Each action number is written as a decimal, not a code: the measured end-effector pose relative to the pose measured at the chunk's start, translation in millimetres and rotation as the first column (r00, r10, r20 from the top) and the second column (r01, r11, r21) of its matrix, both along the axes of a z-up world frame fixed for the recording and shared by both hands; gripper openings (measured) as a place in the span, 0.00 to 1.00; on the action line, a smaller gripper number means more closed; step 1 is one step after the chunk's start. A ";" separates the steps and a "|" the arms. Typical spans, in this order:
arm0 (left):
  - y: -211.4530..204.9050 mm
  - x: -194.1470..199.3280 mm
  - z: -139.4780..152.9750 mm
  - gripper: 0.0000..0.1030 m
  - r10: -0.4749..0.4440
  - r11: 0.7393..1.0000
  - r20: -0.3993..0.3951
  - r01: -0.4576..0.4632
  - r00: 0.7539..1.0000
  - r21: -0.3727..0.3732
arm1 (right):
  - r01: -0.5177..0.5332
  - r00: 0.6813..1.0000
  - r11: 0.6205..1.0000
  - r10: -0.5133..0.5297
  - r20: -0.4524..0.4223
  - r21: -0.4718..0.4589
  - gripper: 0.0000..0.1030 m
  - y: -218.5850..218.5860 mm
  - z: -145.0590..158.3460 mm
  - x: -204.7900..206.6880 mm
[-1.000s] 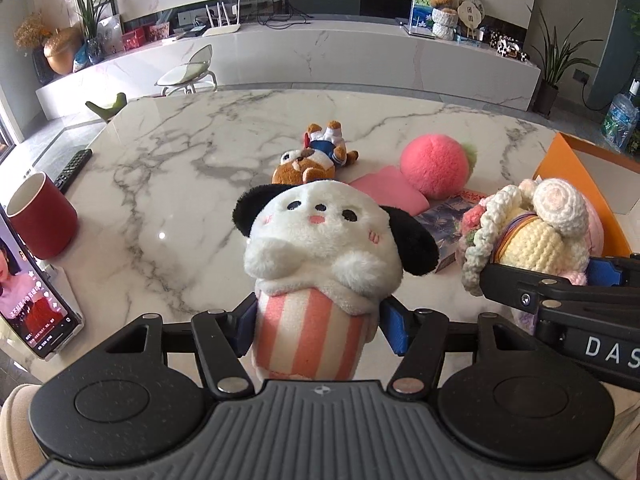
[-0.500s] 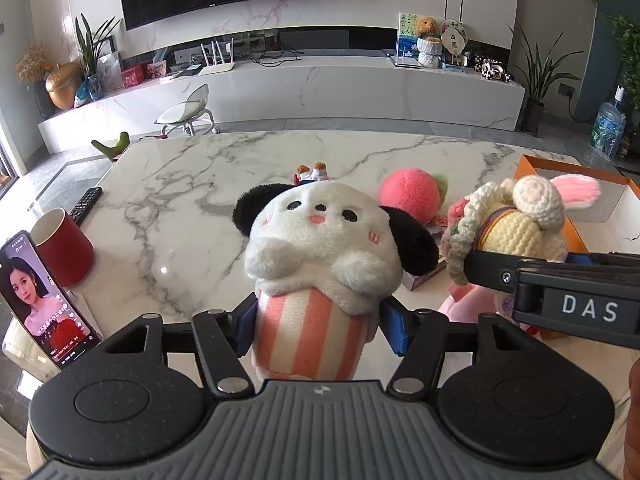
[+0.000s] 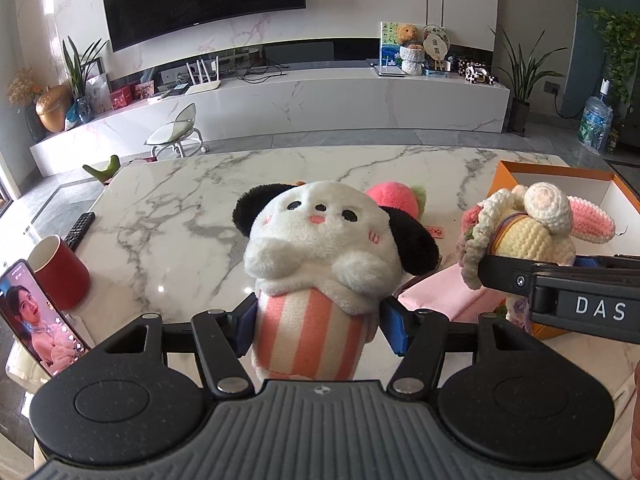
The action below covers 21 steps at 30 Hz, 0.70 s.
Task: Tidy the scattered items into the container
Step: 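Lift both plushes and carry them over the orange box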
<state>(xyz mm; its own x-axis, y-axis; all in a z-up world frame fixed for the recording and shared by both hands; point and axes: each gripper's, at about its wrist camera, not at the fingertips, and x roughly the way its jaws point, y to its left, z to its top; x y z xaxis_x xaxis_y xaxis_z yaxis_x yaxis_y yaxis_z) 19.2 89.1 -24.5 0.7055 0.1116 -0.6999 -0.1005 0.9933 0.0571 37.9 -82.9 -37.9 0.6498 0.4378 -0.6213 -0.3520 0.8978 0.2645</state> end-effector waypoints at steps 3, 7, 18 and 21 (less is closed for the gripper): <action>-11.0 6.6 6.2 0.70 -0.029 1.000 0.009 0.029 1.000 0.012 | 0.016 1.000 1.000 -0.015 0.027 -0.006 0.62 -9.5 8.0 0.4; -26.9 14.9 15.4 0.70 -0.073 0.997 0.030 0.072 0.997 0.022 | 0.034 0.997 0.999 -0.033 0.067 -0.016 0.62 -22.9 20.6 1.2; -77.9 45.1 26.9 0.70 -0.202 0.979 0.058 0.201 0.978 0.015 | 0.083 0.987 0.995 -0.076 0.145 -0.047 0.62 -69.0 47.7 15.4; -95.2 55.9 25.7 0.70 -0.237 0.971 0.060 0.238 0.970 -0.009 | 0.100 0.985 0.993 -0.090 0.149 -0.062 0.62 -85.7 51.3 21.5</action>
